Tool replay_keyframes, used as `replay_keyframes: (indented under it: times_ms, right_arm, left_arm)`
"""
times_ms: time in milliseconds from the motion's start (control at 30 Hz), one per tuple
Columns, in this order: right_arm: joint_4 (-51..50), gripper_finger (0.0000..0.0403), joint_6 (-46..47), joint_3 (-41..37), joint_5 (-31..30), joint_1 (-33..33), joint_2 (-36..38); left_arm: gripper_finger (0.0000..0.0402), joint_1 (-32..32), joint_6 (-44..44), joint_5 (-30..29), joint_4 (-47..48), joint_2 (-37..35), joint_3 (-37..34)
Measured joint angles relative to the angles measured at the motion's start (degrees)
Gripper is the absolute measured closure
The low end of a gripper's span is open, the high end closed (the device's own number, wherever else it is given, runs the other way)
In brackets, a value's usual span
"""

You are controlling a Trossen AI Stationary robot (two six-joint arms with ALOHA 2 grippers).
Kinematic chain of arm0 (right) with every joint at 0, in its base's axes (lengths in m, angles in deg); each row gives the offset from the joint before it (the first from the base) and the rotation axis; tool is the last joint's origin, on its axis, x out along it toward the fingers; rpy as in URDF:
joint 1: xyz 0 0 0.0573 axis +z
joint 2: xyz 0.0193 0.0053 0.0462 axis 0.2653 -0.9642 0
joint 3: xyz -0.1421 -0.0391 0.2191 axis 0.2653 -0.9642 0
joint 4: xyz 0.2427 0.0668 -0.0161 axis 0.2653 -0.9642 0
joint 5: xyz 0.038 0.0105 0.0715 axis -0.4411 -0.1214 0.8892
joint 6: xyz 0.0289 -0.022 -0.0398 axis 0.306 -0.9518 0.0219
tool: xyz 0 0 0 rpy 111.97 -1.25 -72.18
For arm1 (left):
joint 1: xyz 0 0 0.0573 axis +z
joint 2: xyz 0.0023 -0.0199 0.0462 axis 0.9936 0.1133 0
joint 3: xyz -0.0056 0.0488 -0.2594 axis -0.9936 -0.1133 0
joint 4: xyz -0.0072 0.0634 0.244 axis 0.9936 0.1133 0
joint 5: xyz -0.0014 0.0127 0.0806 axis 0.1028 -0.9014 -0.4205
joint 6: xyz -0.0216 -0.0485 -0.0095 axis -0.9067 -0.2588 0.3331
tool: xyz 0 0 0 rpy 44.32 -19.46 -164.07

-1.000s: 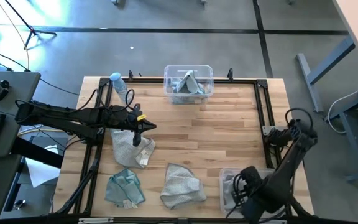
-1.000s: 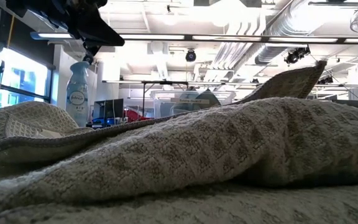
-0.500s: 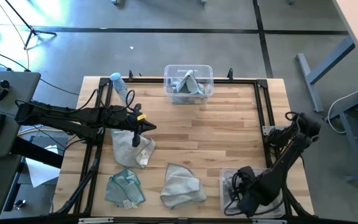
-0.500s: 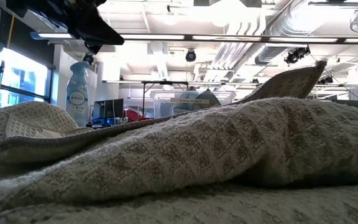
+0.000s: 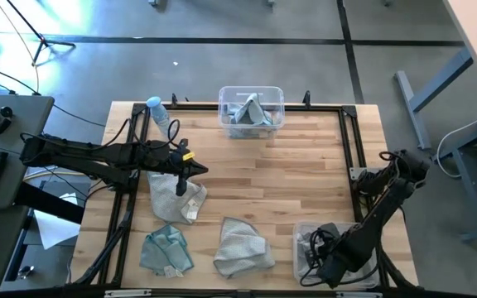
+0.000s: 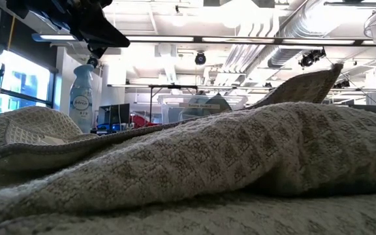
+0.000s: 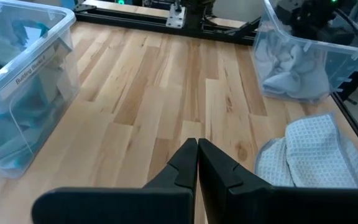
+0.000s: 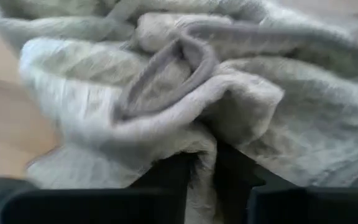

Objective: Sort microfiber towel by color & place in baskets
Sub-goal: Put the gray towel into the bottom transparent bin

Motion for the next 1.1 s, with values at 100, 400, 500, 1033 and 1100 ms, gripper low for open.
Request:
replay_keyframes:
  times_ms: [100, 400, 500, 1033, 1100]
  right_arm:
    - [-0.21, 0.0295, -0.09, 1.77, -0.28, 0.0, 1.18]
    - [-11.97, 0.0219, -4.38, 12.6, -3.1, 0.0, 2.63]
    - [-19.81, 0.0214, -5.4, 17.64, -2.93, 0.01, 2.69]
    - [-29.46, 0.0389, -19.7, 21.63, -34.56, -5.41, 8.78]
    - [-29.7, 0.0387, -25.04, 20.73, -35.45, -7.79, 10.94]
  left_arm:
    - [0.0401, 0.0, 0.0, -0.02, -0.01, 0.0, 0.0]
    - [0.0402, 0.0, 0.07, -0.04, -0.03, 0.0, 0.0]
    - [0.0401, 0.0, 0.07, -0.07, -0.04, 0.0, 0.01]
    - [0.0401, 0.0, 0.04, -0.11, -0.9, 0.0, 0.0]
    - [0.0401, 0.0, 0.02, -0.13, -1.49, 0.0, 0.0]
